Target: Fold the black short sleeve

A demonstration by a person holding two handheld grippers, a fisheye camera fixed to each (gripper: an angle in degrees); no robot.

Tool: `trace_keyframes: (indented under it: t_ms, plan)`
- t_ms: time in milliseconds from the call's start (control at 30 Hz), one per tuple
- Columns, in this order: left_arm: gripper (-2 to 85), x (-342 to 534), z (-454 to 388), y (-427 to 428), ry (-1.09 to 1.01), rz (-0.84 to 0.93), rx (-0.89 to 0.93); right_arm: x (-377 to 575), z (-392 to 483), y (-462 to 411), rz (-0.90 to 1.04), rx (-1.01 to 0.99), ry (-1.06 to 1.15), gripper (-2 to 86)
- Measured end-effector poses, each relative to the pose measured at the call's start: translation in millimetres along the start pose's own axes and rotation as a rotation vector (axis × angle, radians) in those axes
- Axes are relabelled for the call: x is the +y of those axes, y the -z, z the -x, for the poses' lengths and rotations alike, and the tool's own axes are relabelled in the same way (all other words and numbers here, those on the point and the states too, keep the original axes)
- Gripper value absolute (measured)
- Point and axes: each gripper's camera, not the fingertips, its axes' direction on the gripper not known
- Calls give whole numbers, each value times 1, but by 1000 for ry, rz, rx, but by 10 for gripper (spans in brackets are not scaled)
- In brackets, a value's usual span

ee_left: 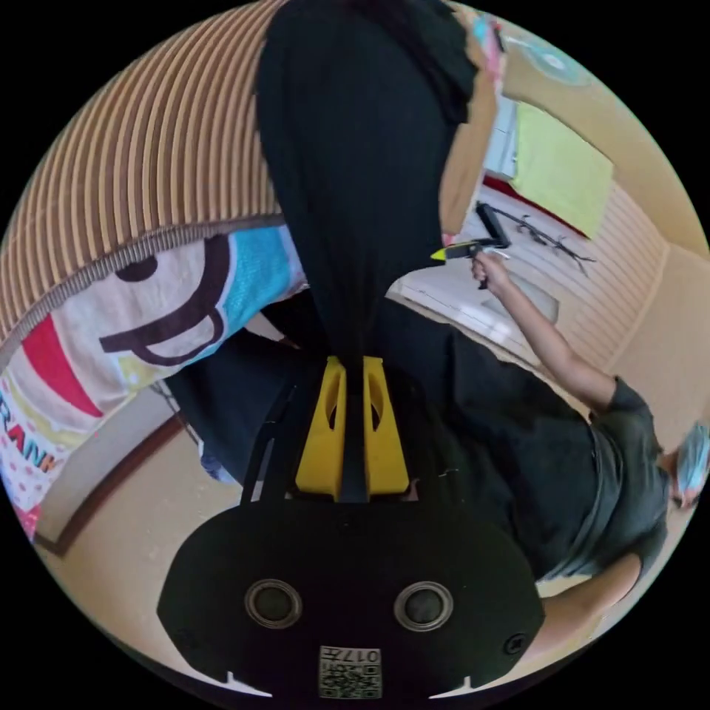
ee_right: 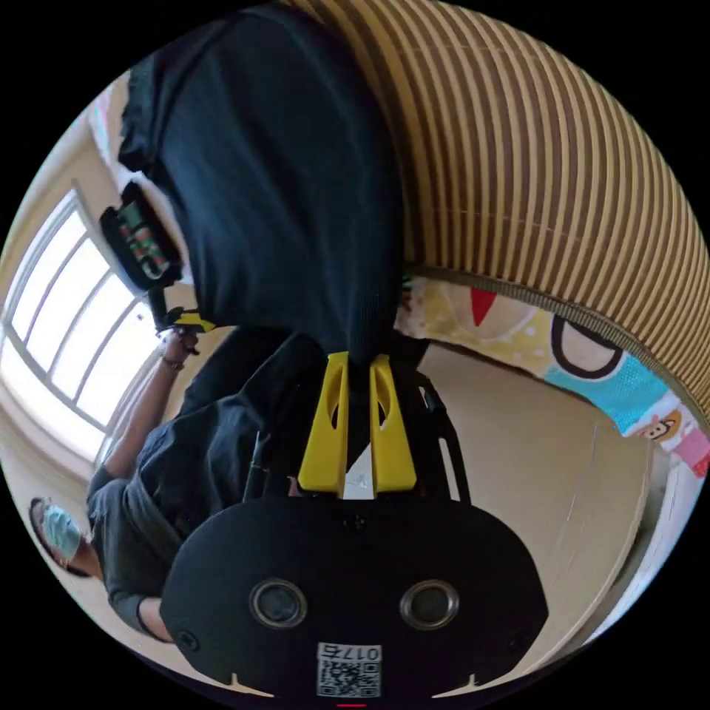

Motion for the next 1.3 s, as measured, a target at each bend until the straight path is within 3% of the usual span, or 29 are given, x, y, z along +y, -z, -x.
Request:
trace_keyframes:
  t_ms: [167, 300, 367, 533, 667, 733, 800, 867, 1000, 1133, 1300]
  plan:
    - [38, 61, -2, 63, -80, -142, 283, 69, -20, 22, -87, -473, 195, 23]
    - [39, 98, -17, 89, -326, -225, 694, 114, -17, 22, -119, -810, 469, 15]
    - [39, 102, -31, 101, -438, -264, 746, 120, -9, 24, -81, -862, 562, 13]
    - [38, 64, -38, 145, -484, -462, 687, 93, 7, 76, -211, -784, 669, 15]
    - [40, -16, -12, 188, -284, -653, 602, 29, 20, 141, -432, -781, 640, 26]
    - [48, -49, -4, 206, -185, -712, 499, 1, 19, 161, -590, -778, 464, 36]
    - [84, -81, 3, 222, -50, -742, 273, -11, 23, 177, -847, -751, 298, 46]
    - [117, -89, 13, 222, 57, -742, 68, -14, 34, 179, -969, -731, 239, 45]
    - [144, -85, 67, 175, 160, -607, -124, -47, 76, 155, -848, -502, 270, 36]
    - [166, -54, 132, 117, 270, -512, -156, -85, 106, 95, -608, -304, 295, 35]
    - [132, -25, 204, 56, 272, -554, 193, -142, 163, 4, -334, -138, 348, 54]
